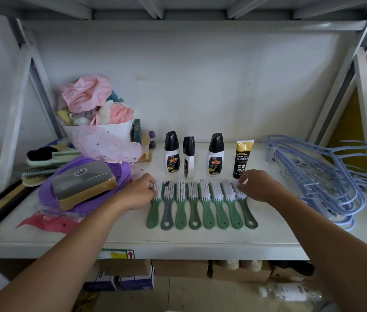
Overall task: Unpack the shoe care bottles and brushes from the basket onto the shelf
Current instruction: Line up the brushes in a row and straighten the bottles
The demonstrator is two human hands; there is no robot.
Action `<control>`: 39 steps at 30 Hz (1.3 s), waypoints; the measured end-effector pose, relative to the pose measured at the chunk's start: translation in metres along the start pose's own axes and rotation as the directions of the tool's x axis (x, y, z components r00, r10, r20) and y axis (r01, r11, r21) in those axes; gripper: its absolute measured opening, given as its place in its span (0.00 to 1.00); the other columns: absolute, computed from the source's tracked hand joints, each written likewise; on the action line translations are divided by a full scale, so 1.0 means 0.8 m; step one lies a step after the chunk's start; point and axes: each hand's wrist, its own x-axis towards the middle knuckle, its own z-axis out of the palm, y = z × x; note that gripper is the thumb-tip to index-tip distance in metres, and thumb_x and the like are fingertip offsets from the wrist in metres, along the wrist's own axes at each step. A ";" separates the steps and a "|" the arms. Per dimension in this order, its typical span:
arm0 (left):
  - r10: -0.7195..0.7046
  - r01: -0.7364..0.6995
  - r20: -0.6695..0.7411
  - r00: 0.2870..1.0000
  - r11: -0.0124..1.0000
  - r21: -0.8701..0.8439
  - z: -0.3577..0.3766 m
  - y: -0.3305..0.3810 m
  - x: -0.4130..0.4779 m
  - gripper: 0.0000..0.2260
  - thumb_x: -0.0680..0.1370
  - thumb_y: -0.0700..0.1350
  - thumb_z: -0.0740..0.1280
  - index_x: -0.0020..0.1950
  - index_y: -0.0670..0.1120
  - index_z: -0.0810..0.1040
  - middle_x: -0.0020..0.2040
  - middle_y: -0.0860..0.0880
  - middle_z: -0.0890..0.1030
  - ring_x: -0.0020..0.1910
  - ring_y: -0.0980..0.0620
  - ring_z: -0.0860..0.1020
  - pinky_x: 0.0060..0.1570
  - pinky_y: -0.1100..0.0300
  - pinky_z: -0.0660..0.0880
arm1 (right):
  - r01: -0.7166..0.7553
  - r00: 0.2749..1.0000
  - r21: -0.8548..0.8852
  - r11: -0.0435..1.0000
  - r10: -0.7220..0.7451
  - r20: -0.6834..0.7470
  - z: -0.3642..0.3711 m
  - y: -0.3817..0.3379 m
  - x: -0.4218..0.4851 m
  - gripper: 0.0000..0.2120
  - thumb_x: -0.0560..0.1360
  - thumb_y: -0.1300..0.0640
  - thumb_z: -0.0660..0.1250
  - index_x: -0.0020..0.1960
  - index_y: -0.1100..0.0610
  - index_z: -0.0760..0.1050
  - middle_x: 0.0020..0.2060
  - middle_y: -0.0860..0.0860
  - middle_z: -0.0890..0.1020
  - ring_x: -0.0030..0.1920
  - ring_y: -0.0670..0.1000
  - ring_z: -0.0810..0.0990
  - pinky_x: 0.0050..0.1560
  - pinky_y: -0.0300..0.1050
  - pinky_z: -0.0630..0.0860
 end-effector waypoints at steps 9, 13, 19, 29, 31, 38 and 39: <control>-0.023 0.023 -0.007 1.000 1.000 0.021 -0.014 -0.002 0.000 0.22 0.81 0.44 0.64 0.74 0.48 0.65 0.67 0.46 0.74 0.63 0.47 0.74 0.63 0.51 0.73 | -0.038 0.991 0.093 0.995 0.049 -0.121 -0.004 0.000 0.001 0.08 0.75 0.56 0.68 0.51 0.56 0.82 0.49 0.53 0.83 0.45 0.52 0.79 0.45 0.44 0.77; 0.022 -0.023 -0.076 0.997 1.000 -0.006 -0.014 0.002 0.004 0.21 0.81 0.43 0.63 0.73 0.46 0.67 0.69 0.45 0.73 0.67 0.47 0.73 0.67 0.49 0.71 | 0.045 0.979 0.208 0.977 -0.002 -0.203 -0.007 -0.030 -0.005 0.05 0.73 0.57 0.67 0.43 0.55 0.82 0.39 0.50 0.84 0.36 0.46 0.81 0.34 0.39 0.76; 0.092 -0.107 -0.176 0.980 0.991 -0.081 -0.013 0.023 0.021 0.20 0.83 0.44 0.62 0.75 0.43 0.66 0.72 0.45 0.72 0.70 0.47 0.71 0.71 0.49 0.67 | 0.136 0.959 0.379 0.916 -0.025 -0.282 0.004 -0.097 0.000 0.04 0.71 0.57 0.67 0.39 0.52 0.80 0.31 0.46 0.80 0.30 0.44 0.75 0.32 0.39 0.71; 0.101 -0.152 -0.253 0.962 0.969 -0.193 0.003 0.032 0.080 0.33 0.80 0.48 0.69 0.79 0.42 0.56 0.74 0.43 0.68 0.64 0.49 0.71 0.60 0.53 0.70 | 0.104 0.963 0.117 0.988 -0.070 -0.262 0.021 -0.141 0.053 0.28 0.71 0.30 0.66 0.56 0.53 0.79 0.45 0.50 0.84 0.44 0.52 0.83 0.45 0.49 0.82; 0.117 -0.169 -0.259 0.959 0.967 -0.192 0.002 0.030 0.086 0.33 0.80 0.48 0.70 0.79 0.42 0.57 0.73 0.43 0.69 0.60 0.51 0.72 0.55 0.56 0.69 | 0.099 0.970 0.098 0.990 -0.074 -0.232 0.024 -0.144 0.058 0.30 0.71 0.29 0.65 0.58 0.53 0.79 0.47 0.51 0.84 0.45 0.53 0.83 0.46 0.50 0.82; 0.130 -0.195 -0.311 0.941 0.962 -0.190 0.004 0.026 0.107 0.24 0.77 0.48 0.73 0.70 0.45 0.69 0.67 0.47 0.75 0.64 0.49 0.74 0.60 0.56 0.70 | 0.107 0.979 0.156 0.982 -0.076 -0.190 0.037 -0.146 0.070 0.29 0.74 0.35 0.67 0.62 0.57 0.77 0.49 0.53 0.85 0.48 0.54 0.84 0.50 0.52 0.81; 0.135 -0.207 -0.316 0.939 0.956 -0.206 0.005 0.028 0.108 0.23 0.77 0.48 0.73 0.69 0.46 0.70 0.66 0.48 0.76 0.63 0.51 0.74 0.58 0.57 0.69 | 0.107 0.981 0.163 0.981 -0.078 -0.175 0.042 -0.147 0.070 0.27 0.74 0.36 0.68 0.61 0.57 0.77 0.49 0.53 0.85 0.47 0.54 0.83 0.49 0.52 0.81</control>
